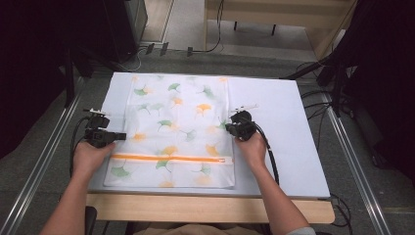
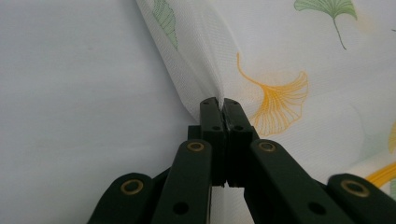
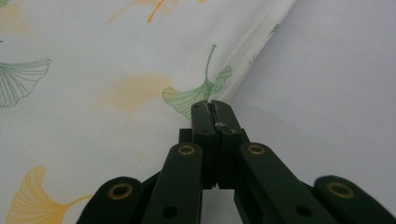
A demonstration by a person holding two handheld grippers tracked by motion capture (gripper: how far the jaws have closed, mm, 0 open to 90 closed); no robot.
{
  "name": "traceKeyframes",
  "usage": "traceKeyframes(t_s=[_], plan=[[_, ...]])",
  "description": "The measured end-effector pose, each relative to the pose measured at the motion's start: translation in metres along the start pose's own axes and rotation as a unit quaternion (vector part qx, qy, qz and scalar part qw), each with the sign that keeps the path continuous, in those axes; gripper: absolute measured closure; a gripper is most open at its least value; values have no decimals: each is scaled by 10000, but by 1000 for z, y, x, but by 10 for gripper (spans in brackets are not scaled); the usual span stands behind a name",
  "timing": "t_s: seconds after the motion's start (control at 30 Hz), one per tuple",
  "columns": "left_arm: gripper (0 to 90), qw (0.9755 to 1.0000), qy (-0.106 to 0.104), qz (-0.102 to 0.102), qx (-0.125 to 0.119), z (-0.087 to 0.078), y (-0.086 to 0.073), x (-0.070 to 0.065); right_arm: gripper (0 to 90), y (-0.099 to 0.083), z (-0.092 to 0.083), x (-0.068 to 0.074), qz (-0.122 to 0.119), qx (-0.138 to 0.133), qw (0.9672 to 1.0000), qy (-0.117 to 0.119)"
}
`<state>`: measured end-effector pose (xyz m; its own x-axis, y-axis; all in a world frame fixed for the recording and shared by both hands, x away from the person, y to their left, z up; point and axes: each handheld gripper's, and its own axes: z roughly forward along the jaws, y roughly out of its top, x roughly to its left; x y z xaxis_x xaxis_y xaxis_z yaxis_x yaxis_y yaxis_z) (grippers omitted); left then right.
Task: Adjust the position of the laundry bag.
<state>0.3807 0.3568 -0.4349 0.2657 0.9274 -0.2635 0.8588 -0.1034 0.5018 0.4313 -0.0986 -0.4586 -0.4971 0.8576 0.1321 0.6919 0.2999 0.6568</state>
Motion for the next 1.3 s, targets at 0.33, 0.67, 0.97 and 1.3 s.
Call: traceKeyframes(t_s=[0.33,0.67,0.97,1.3], plan=[[900,9997,-150,191,57,6,2,-19,900,-9,-12,-19,118,77,9999,11],[900,9994,-114,321,25,12,3,-37,900,-15,-22,-33,249,91,9996,20],[900,9988,-178,453,59,19,6,-51,900,-22,-30,-49,275,141,9995,-24],[900,9984,-301,465,78,30,10,-67,900,-30,-38,-64,272,165,9994,-137]])
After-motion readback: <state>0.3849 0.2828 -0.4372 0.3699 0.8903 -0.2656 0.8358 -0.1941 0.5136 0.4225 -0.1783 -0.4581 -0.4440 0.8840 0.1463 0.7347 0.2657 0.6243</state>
